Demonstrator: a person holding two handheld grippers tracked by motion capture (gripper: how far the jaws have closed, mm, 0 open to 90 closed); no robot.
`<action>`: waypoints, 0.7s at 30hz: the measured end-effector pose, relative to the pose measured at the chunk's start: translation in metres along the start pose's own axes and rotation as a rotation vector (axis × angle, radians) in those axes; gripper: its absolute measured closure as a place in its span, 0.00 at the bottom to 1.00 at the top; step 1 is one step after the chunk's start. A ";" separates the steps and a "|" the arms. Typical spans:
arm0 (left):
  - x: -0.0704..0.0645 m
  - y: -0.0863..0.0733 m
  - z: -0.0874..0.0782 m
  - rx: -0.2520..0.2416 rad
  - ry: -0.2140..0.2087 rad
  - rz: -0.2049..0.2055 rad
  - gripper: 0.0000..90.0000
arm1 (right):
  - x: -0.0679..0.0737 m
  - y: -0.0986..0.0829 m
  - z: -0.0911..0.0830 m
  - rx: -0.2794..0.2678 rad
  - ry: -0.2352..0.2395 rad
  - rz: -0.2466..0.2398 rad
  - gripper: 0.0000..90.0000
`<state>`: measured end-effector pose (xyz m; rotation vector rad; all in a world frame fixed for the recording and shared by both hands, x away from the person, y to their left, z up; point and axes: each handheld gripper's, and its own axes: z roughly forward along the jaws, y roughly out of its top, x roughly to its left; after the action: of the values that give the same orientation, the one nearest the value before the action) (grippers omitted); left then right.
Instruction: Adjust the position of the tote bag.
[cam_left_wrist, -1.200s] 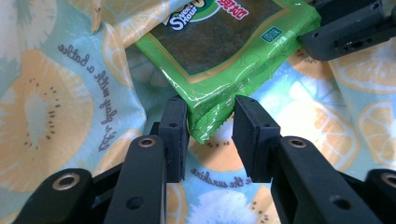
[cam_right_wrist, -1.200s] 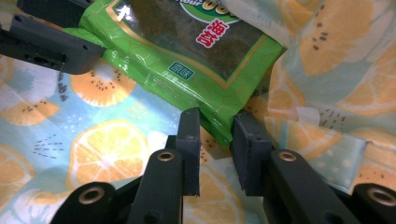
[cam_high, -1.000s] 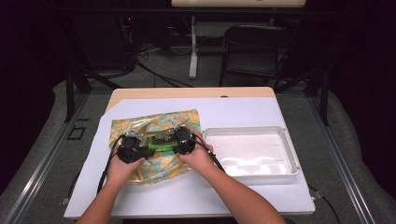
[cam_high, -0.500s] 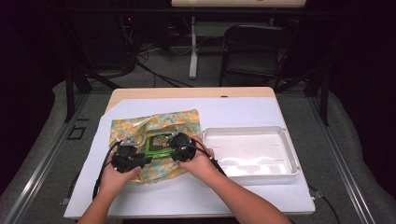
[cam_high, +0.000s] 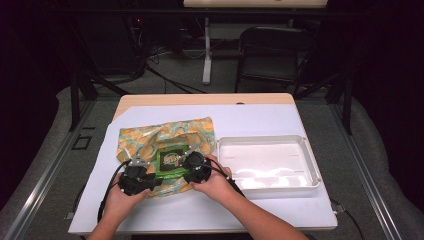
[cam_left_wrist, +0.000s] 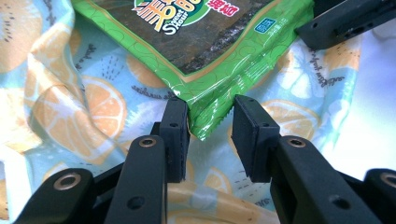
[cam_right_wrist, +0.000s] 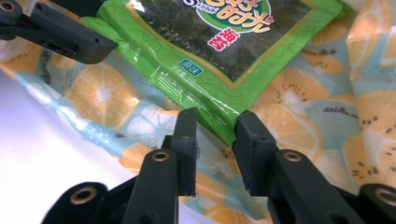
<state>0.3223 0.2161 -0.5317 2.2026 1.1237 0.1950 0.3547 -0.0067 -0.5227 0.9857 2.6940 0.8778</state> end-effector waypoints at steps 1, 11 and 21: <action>0.001 0.000 0.001 -0.003 -0.005 -0.009 0.74 | -0.001 -0.001 0.001 -0.001 0.002 0.001 0.77; 0.006 -0.002 0.001 -0.017 0.000 -0.044 0.73 | -0.003 -0.003 -0.001 -0.018 0.021 0.017 0.71; 0.005 -0.002 -0.009 -0.061 0.014 -0.059 0.70 | -0.006 -0.005 -0.018 -0.074 0.038 0.023 0.71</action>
<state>0.3204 0.2246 -0.5262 2.1149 1.1731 0.2171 0.3505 -0.0219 -0.5111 0.9964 2.6652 1.0028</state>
